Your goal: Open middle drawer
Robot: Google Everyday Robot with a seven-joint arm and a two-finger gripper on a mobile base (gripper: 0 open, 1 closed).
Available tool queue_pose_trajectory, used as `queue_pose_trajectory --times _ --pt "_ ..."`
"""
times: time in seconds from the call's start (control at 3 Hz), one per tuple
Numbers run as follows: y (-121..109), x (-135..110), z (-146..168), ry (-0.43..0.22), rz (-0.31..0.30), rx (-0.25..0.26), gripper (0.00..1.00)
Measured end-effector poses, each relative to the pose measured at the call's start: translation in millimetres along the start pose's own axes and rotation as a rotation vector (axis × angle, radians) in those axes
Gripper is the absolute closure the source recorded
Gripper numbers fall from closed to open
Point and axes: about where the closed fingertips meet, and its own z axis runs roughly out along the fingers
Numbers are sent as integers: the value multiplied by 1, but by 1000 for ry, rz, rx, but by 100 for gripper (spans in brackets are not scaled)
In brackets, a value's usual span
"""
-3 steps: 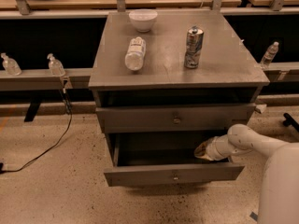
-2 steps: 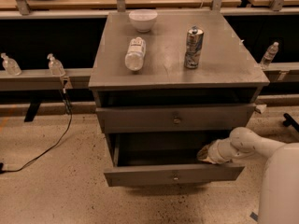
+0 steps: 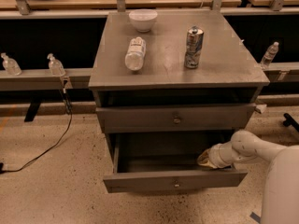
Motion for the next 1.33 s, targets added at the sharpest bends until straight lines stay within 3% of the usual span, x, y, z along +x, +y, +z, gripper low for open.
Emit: queue_pose_trajectory --times 0.33,0.67,1.0,1.33 --pt "37 -5 -25 -90 -25 12 100" --pt "38 -5 -23 -99 -18 1 100" --pt "41 -1 -22 -151 25 -68 100" --pt "71 8 -25 -194 92 -245 100"
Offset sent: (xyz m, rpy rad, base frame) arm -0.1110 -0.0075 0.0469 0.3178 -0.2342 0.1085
